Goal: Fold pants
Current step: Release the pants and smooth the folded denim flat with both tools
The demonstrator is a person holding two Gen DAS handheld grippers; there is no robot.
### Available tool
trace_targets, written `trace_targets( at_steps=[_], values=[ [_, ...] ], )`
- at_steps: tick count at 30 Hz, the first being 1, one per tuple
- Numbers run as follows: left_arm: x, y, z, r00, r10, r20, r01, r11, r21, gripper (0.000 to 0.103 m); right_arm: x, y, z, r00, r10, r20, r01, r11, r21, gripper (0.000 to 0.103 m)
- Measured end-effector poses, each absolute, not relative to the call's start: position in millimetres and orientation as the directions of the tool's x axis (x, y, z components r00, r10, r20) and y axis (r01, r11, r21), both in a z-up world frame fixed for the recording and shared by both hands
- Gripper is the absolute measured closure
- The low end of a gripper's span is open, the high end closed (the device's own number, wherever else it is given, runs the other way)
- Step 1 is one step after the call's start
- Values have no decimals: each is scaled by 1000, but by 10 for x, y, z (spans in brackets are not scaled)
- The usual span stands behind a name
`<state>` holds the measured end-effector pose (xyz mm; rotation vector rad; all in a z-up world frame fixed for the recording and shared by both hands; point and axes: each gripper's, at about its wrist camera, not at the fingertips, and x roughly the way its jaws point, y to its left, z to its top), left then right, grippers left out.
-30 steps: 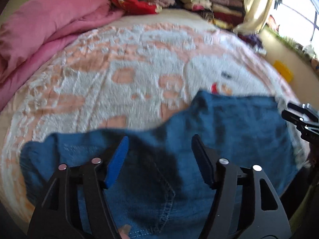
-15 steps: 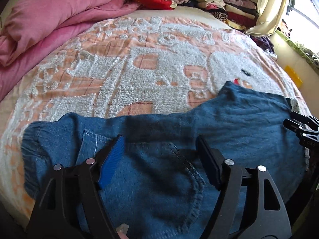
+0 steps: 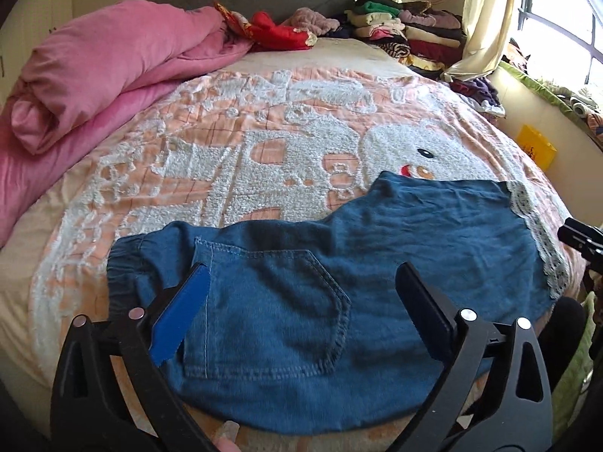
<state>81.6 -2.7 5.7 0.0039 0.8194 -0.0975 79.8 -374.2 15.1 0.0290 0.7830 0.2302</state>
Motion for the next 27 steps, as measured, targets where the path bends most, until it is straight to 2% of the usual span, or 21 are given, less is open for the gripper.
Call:
trace_targets(
  at_steps=[10, 17, 23, 27],
  values=[
    [570, -292, -145, 643, -103, -759, 155, 988, -2, 10, 503, -3469, 65, 645, 236, -727, -256, 963, 85, 23],
    [504, -428, -524, 561, -18, -828, 173, 980, 95, 10, 523, -3051, -109, 589, 262, -764, -327, 942, 71, 23],
    [454, -399, -666, 533, -1, -846, 174, 979, 108, 10, 616, -3078, -457, 502, 156, -851, -273, 962, 15, 22],
    [435, -379, -673, 533, -16, -846, 172, 981, 90, 10, 589, -3206, -461, 497, 195, -845, -267, 961, 65, 23]
  ],
)
